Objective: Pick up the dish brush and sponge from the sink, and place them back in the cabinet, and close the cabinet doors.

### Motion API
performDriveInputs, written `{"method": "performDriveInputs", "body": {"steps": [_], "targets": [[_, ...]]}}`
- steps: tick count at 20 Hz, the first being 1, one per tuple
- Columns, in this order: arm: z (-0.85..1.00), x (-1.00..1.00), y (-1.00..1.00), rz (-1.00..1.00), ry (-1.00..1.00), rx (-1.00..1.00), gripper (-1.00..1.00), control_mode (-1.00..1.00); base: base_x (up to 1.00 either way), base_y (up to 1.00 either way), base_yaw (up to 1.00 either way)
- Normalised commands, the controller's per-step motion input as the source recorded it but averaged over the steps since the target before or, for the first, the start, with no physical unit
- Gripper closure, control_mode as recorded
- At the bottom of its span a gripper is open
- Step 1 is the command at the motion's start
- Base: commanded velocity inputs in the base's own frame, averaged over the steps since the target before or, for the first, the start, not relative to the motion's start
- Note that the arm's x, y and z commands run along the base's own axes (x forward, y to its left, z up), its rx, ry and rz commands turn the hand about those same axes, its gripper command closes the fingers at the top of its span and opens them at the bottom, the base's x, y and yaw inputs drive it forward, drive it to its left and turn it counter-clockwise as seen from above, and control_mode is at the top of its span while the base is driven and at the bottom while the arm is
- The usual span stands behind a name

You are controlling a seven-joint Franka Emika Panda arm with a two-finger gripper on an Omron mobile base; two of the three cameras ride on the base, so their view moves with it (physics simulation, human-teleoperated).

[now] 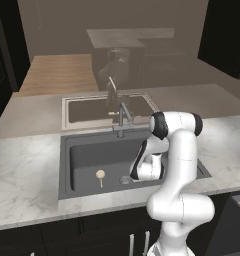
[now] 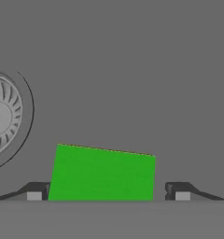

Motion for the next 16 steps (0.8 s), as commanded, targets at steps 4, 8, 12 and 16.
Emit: {"method": "performDriveInputs", "body": {"steps": [4, 8, 12, 16], "targets": [[-0.02, 0.00, 0.00, 0.00, 0.00, 0.00, -1.00, -1.00, 0.00, 0.00, 0.00], [0.00, 0.00, 0.00, 0.00, 0.00, 0.00, -1.00, -1.00, 0.00, 0.00, 0.00], [0.00, 0.00, 0.00, 0.00, 0.00, 0.00, -1.00, -1.00, 0.00, 0.00, 0.00], [0.00, 0.00, 0.00, 0.00, 0.00, 0.00, -1.00, -1.00, 0.00, 0.00, 0.00]]}}
